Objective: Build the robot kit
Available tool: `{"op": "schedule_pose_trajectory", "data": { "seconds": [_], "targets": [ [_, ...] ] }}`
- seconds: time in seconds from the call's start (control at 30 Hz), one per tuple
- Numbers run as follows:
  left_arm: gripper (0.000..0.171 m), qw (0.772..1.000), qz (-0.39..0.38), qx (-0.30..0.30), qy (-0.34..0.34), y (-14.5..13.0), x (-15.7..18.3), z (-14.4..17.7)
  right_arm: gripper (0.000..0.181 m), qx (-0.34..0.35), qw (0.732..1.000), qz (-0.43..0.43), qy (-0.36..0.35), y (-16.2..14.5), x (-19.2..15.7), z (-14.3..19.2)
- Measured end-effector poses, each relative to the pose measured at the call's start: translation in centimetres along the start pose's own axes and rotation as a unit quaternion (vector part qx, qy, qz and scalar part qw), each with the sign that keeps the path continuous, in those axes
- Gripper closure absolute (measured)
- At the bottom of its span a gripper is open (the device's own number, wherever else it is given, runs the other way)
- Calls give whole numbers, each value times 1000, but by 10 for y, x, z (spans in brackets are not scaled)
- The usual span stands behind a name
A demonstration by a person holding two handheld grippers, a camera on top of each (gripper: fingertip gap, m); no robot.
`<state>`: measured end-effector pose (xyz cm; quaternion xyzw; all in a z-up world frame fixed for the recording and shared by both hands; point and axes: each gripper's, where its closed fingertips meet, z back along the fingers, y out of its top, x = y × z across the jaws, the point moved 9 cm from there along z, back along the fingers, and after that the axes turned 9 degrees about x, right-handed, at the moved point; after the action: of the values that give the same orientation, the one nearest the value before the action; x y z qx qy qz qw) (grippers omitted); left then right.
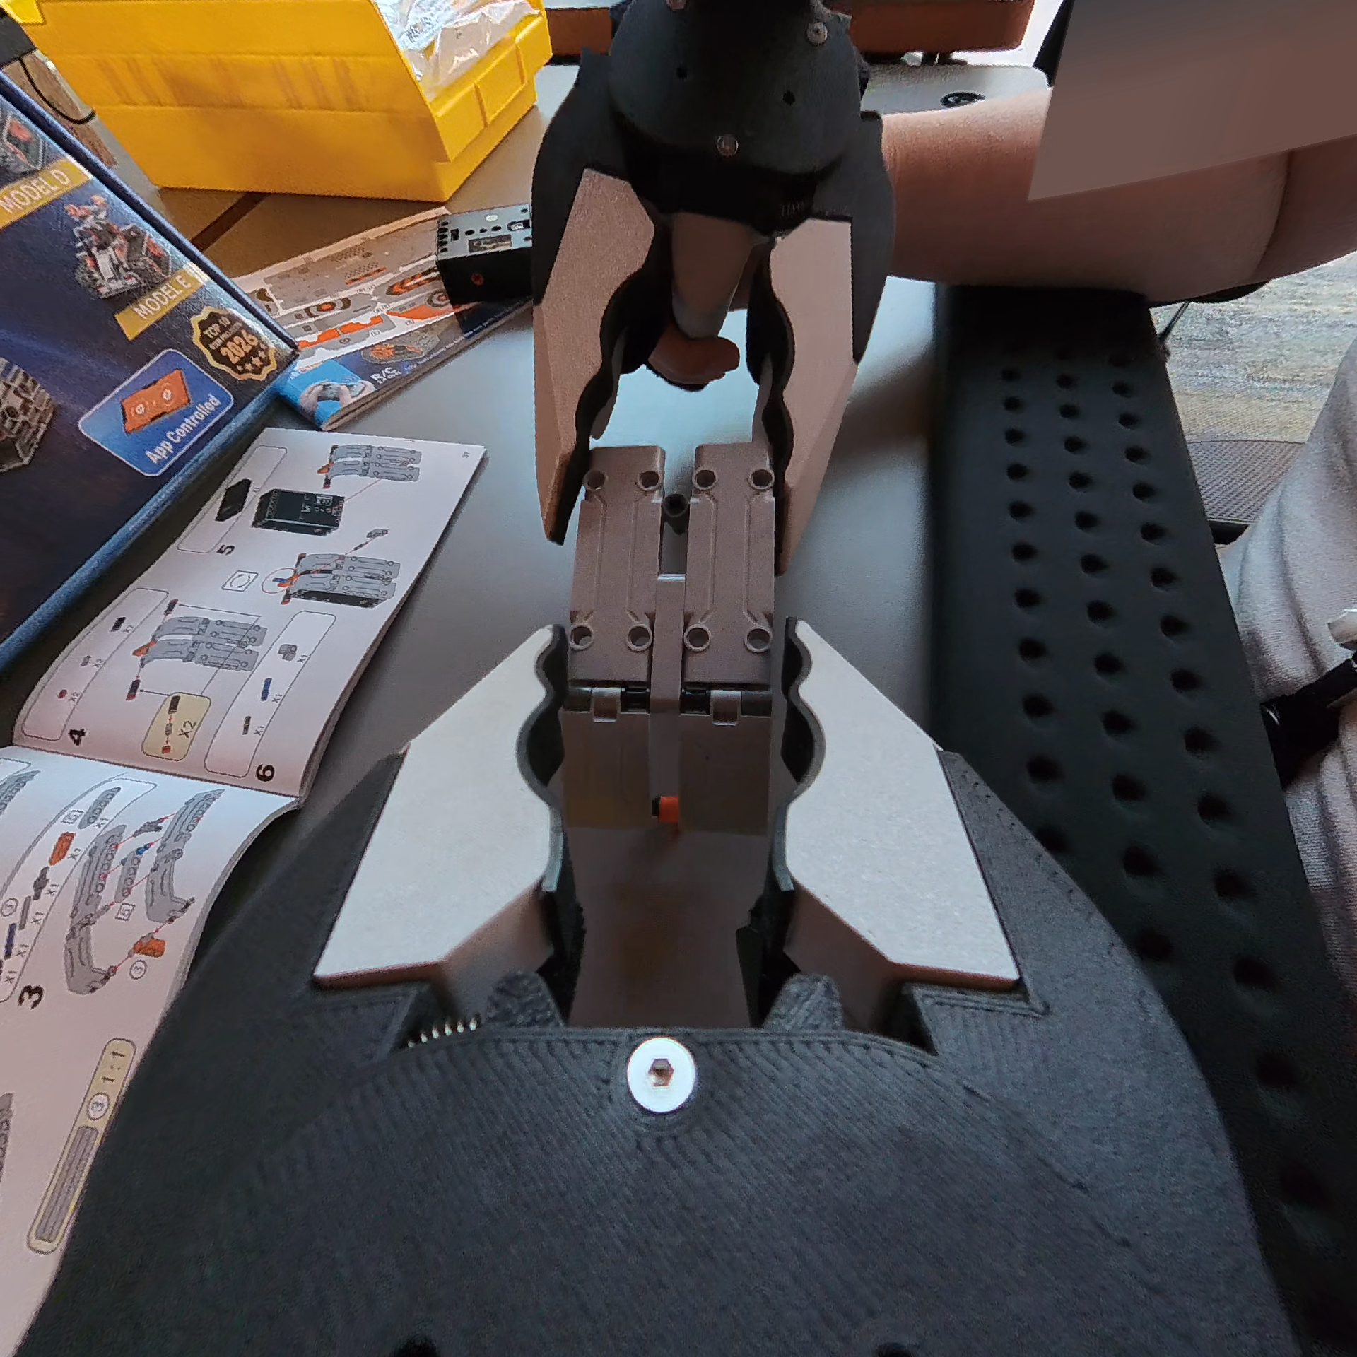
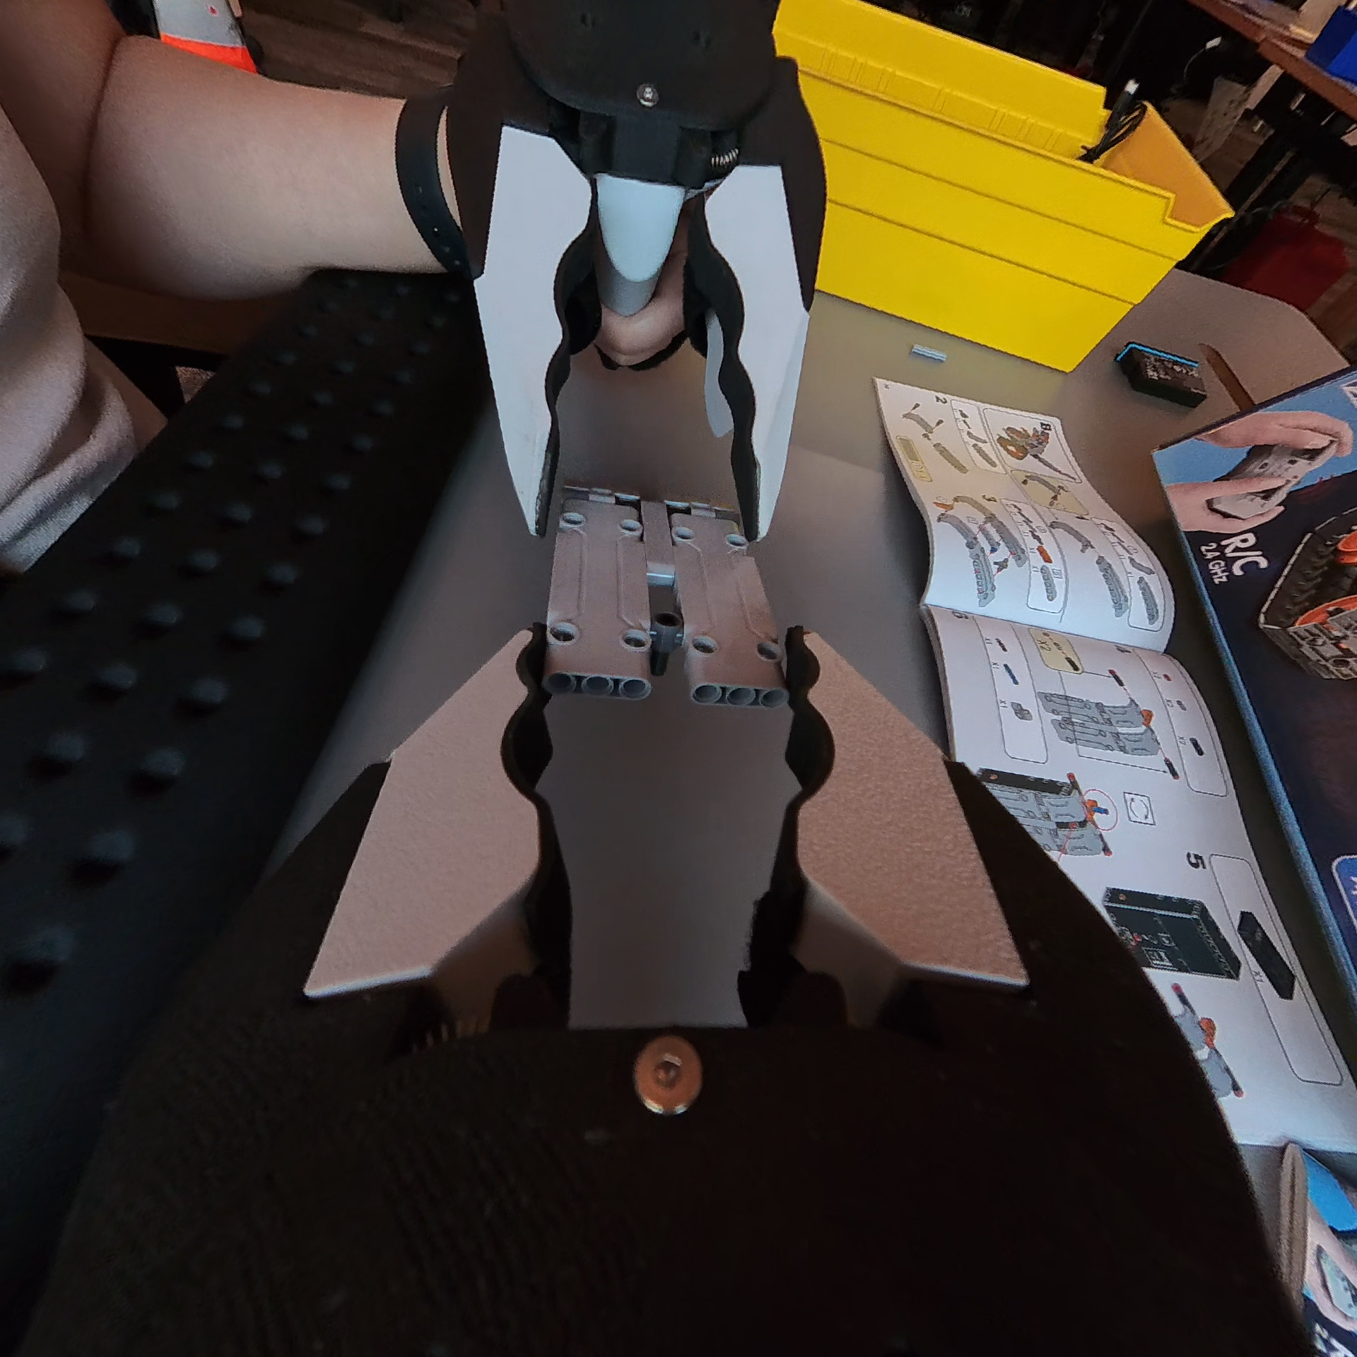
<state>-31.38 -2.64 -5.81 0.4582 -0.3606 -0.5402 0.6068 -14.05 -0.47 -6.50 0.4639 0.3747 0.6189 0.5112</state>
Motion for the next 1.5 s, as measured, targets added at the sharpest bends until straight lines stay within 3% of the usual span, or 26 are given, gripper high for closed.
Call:
{"op": "schedule_pose_trajectory", "data": {
  "seconds": [0.43, 0.63, 1.5],
  "targets": [
    [112, 1000, -3, -6, 0, -1, 0, -2, 117, -16, 1000, 13, 0, -4, -2, -3],
    [102, 1000, -11, -23, 7, -4, 2, -8, 117, -15, 1000, 21, -1, -4, -3, -6],
    [108, 998, -29, -48, 0, -8, 6, -16, 117, -31, 999, 40, 5, -10, -9, -17]
  ]
}}
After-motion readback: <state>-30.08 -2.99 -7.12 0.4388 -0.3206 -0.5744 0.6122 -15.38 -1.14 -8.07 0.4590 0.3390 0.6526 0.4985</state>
